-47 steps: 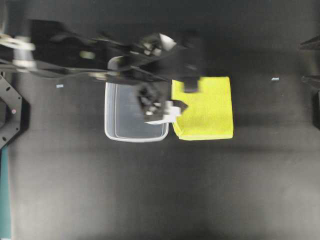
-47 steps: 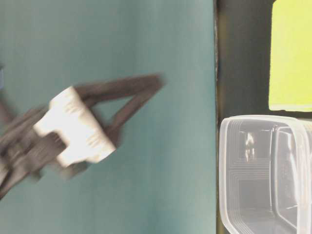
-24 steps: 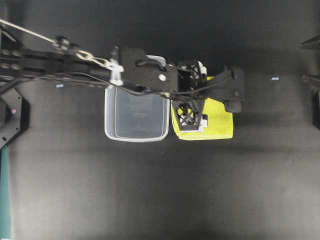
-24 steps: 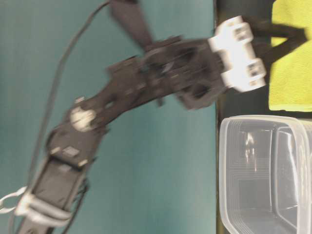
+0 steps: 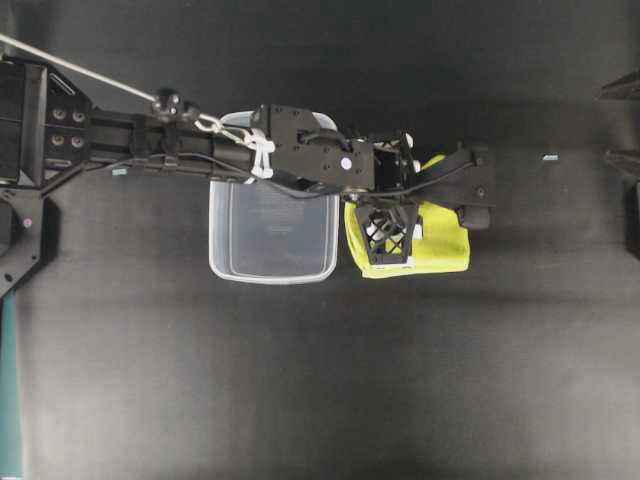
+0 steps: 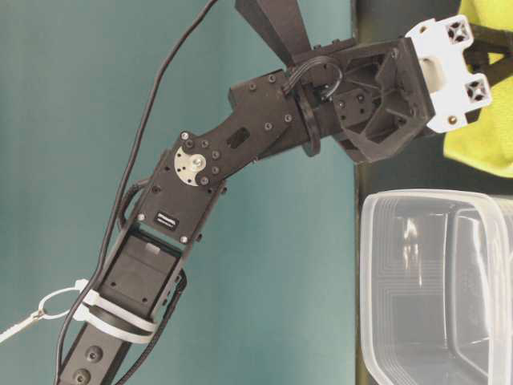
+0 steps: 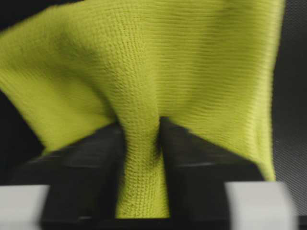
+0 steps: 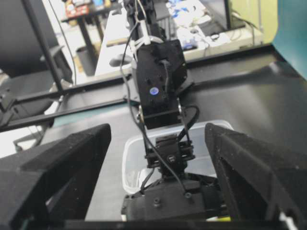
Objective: Place the yellow towel into the container with the left arm.
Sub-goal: 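Lift the towel and carry it left over the clear container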
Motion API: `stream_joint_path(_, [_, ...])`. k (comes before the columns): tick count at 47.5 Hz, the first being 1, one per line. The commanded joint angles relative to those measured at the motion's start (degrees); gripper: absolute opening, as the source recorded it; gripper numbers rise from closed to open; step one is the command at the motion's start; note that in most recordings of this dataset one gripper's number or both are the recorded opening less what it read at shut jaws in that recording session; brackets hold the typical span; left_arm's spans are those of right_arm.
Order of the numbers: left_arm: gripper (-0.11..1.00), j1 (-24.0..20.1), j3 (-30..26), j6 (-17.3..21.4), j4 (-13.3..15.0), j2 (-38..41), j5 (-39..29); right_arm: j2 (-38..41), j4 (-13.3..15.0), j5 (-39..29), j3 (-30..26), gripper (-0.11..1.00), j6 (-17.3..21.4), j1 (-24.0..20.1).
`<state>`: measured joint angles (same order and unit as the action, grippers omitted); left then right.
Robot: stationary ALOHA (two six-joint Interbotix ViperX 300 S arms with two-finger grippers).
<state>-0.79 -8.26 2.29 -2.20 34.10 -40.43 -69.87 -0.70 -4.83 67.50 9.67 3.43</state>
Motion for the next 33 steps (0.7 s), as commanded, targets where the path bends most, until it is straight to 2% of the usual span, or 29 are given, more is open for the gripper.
stream_joint_path(1, [0.15,0.4,-0.4,-0.1,-0.2,-1.0,-1.1,0.3,-0.2,0.7,-0.5,0.77,0.1,0.2])
stream_joint_path(4, [0.06,0.4,-1.1,-0.1,-0.2,-2.3,-2.1,0.2,-0.2,0.7,-0.5,0.77,0.1,0.2])
stream_joint_path(13, [0.07,0.2,-4.4,-0.1,-0.2,-10.1,-7.1,-0.4,-0.2,0.7,-0.5,0.77,0.1,0.2])
stream_joint_path(23, [0.07,-0.8,-5.6,-0.1,-0.2,-20.0,-9.9,-0.9,-0.2,1.2,-0.5,0.76,0.1,0.2])
stream_joint_path(33, [0.07,-1.0,-3.3,-0.1,-0.3,-29.3,-20.6,-1.1,-0.2,1.8,-0.5,0.76,0.1,0.1])
